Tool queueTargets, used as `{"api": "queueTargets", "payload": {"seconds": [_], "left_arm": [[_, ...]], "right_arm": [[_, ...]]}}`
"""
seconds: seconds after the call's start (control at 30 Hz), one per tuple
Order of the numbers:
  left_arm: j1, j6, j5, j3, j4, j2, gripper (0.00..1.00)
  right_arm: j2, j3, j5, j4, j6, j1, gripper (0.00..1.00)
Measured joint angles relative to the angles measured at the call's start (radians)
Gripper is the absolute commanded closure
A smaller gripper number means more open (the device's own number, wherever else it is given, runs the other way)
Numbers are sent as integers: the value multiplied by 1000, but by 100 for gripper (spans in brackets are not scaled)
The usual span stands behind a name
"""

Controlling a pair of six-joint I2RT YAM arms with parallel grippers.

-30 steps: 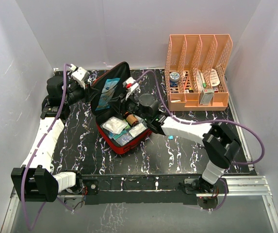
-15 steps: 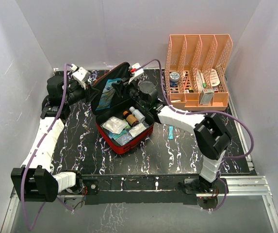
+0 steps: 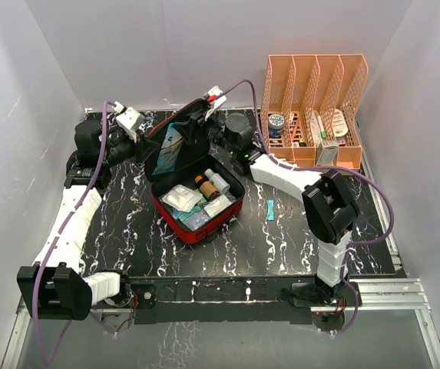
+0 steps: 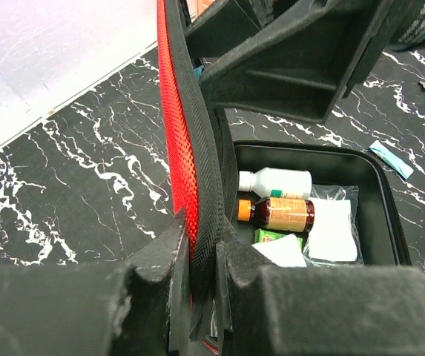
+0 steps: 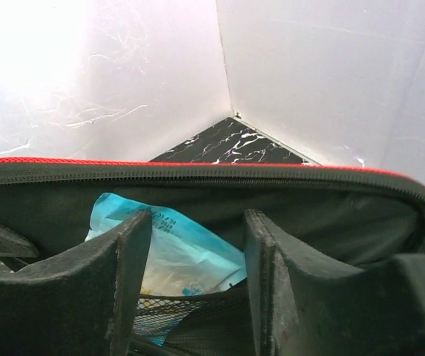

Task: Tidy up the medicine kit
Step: Place the medical item at the medicine pouch.

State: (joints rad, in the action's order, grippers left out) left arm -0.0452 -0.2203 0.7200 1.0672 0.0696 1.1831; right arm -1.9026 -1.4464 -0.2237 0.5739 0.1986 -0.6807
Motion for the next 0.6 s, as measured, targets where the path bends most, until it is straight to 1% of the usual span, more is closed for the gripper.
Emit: {"api": "queueTargets", "payload": {"seconds": [0.17,0.27,0.3,0.6], "left_arm": [[-1,-7,6,1,7,0,100],[-1,-9,4,2,14,0,100],[-1,-11,3,3,16,0,100],[-1,-26,-3,3,29,-2,100]], "right_arm": [[-21,-48,-116,-10,0,29,85],[-46,-74,-187,-15,14,33,98],[-53,-79,-206,-14,20,33,100],[-96,-87,-288,-9,67,31,100]]}}
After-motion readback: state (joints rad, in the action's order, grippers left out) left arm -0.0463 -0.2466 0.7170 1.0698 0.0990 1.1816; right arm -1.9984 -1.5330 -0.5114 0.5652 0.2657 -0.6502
